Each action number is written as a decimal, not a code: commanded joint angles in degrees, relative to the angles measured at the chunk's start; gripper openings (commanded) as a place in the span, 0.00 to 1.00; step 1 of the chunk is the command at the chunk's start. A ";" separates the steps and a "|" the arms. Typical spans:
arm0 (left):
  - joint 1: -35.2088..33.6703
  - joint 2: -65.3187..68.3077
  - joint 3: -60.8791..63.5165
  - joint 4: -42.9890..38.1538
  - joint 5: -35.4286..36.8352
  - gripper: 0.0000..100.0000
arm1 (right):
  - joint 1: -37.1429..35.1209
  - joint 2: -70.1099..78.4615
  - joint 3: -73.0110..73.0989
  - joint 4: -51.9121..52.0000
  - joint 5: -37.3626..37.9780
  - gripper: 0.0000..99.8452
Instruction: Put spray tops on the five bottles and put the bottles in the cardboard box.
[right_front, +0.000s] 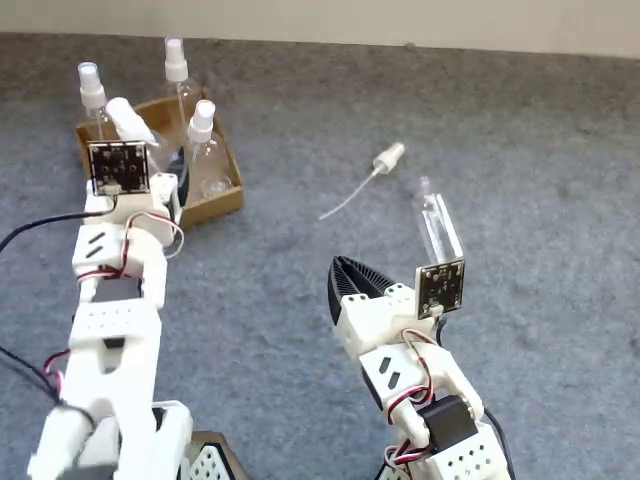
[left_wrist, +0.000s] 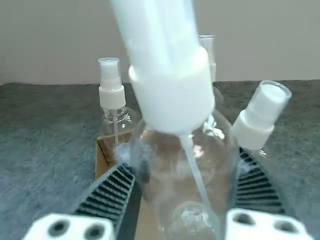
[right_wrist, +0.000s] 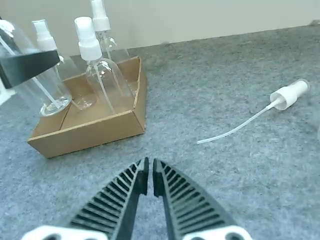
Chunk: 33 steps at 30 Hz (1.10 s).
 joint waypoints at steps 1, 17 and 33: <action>-2.33 8.04 -5.49 -7.74 -0.26 0.14 | 0.92 -0.40 9.98 -1.27 -0.18 0.01; -3.03 40.75 -21.23 -23.91 -0.18 0.14 | 0.92 -0.40 9.98 0.92 -0.18 0.01; -3.03 55.16 -33.71 -24.09 -0.44 0.14 | 0.92 -0.40 9.98 1.01 -0.18 0.01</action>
